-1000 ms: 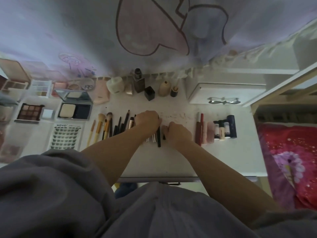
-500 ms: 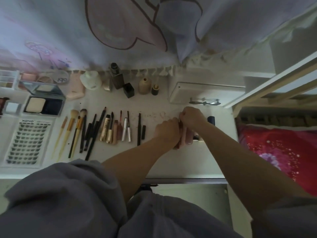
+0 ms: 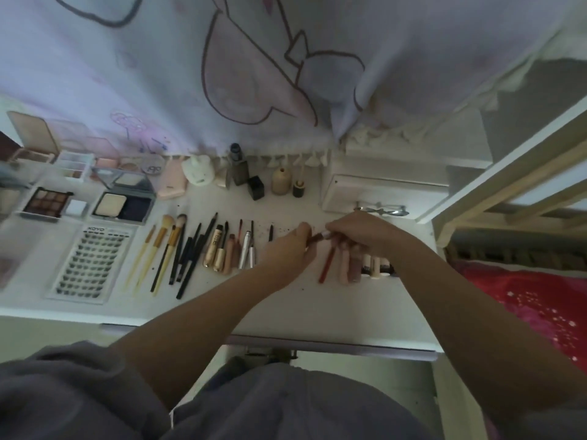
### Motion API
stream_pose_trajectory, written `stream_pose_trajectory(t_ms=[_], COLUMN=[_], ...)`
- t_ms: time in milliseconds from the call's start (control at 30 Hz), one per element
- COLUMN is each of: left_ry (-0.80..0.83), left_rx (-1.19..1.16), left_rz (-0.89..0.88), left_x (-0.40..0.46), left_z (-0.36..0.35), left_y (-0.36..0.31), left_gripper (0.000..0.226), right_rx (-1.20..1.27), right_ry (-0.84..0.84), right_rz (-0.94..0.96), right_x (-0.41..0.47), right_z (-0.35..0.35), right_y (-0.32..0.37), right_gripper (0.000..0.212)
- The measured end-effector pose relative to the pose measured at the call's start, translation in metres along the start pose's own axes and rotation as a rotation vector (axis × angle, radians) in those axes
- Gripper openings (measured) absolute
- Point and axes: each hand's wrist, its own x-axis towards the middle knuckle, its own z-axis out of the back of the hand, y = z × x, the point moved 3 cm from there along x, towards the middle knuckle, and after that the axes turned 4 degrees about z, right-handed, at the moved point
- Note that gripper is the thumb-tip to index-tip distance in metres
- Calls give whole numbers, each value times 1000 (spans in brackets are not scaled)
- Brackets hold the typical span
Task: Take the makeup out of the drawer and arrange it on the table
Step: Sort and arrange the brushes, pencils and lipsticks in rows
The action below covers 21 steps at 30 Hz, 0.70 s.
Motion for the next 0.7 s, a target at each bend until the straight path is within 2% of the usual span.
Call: stream_pose_trajectory(t_ms=[100, 200, 300, 400, 467, 600, 700], left_ry=[-43, -81, -109, -111, -116, -133, -157], left_rx=[147, 283, 284, 231, 229, 248, 262], left_rz=[-138, -229, -235, -229, -251, -292, -280], left_x=[-21, -37, -52, -69, -80, -97, -105], left_z=[31, 60, 84, 101, 106, 108, 107], left_y=[5, 5, 6, 8, 9, 7, 5], left_gripper=[22, 25, 27, 28, 26, 24, 25], right_rx=[37, -126, -111, -202, -244, -213, -129], right_ry=[134, 183, 141, 114, 112, 60, 2], right_rz=[66, 142, 288, 414, 412, 323, 315], right_x=[-30, -58, -82, -106, -119, -135, -133], right_z=[-9, -25, -41, -55, -60, -70, -76], right_y=[15, 30, 51, 62, 61, 56, 49], right_gripper=[28, 45, 37, 26, 27, 50, 44])
